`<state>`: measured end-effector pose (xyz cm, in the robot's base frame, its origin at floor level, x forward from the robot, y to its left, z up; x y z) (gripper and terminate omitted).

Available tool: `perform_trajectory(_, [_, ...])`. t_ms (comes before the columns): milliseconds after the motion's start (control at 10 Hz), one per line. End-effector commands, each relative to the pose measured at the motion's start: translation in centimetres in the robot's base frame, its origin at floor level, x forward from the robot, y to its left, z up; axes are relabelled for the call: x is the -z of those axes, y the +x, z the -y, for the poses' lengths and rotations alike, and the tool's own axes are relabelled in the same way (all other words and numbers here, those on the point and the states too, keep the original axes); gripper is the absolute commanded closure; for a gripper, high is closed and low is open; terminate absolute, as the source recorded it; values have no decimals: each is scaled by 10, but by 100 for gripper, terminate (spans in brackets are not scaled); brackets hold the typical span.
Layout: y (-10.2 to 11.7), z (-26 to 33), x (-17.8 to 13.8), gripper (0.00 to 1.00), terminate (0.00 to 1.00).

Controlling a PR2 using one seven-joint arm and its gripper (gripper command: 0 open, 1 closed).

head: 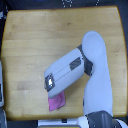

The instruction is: Folding a cloth

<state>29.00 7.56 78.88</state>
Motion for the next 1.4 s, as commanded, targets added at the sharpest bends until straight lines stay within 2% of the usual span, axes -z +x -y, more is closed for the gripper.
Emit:
perform_trajectory(0, [6, 2, -3, 100, 0])
perform_trajectory(300, [3, -18, -2, 100, 0])
perform_trajectory(400, [5, -19, -1, 0, 0])
perform_trajectory(1300, [-6, -20, -6, 0, 0])
